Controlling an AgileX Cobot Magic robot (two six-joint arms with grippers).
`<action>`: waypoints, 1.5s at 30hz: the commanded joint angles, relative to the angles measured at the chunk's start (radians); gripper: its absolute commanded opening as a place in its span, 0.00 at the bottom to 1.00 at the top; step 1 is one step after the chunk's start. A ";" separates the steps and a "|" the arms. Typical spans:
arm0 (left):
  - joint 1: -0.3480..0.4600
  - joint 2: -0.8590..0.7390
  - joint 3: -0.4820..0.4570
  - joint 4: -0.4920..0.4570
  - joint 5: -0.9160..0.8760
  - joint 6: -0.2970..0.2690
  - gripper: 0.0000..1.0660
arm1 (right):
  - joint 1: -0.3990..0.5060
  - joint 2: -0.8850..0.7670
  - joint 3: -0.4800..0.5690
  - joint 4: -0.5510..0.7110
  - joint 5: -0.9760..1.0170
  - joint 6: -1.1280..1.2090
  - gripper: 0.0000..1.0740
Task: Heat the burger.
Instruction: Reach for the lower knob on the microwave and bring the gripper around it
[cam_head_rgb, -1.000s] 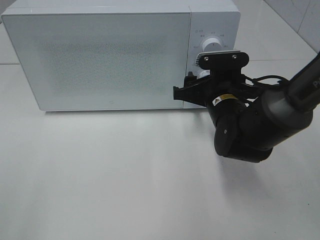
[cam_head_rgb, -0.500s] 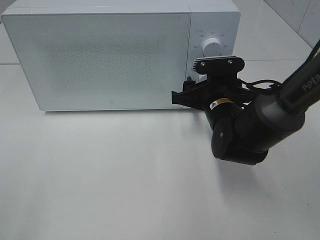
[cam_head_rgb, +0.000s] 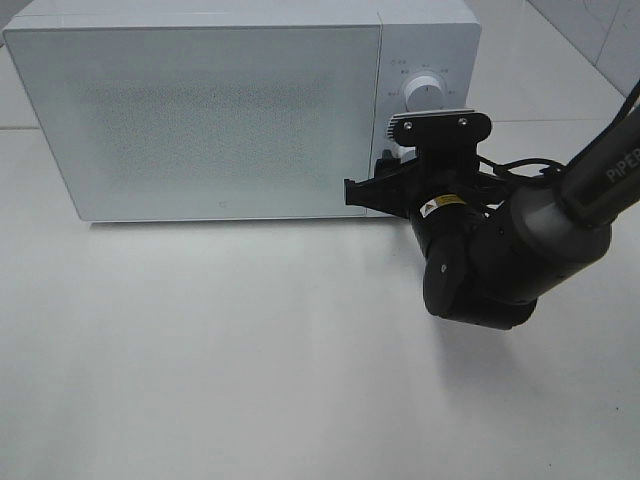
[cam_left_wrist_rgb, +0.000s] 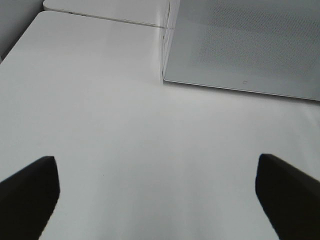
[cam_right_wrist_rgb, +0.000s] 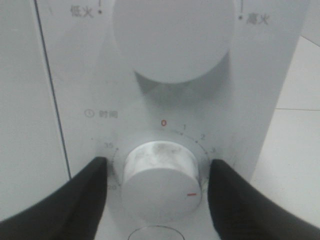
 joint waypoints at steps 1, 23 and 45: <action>0.005 -0.018 0.003 -0.003 -0.001 0.003 0.94 | -0.001 -0.020 -0.014 -0.021 -0.052 -0.010 0.29; 0.005 -0.018 0.003 -0.003 -0.001 0.003 0.94 | -0.001 -0.020 -0.014 -0.107 -0.100 0.434 0.00; 0.005 -0.018 0.003 -0.003 -0.001 0.003 0.94 | -0.004 -0.020 -0.014 -0.216 -0.091 1.666 0.00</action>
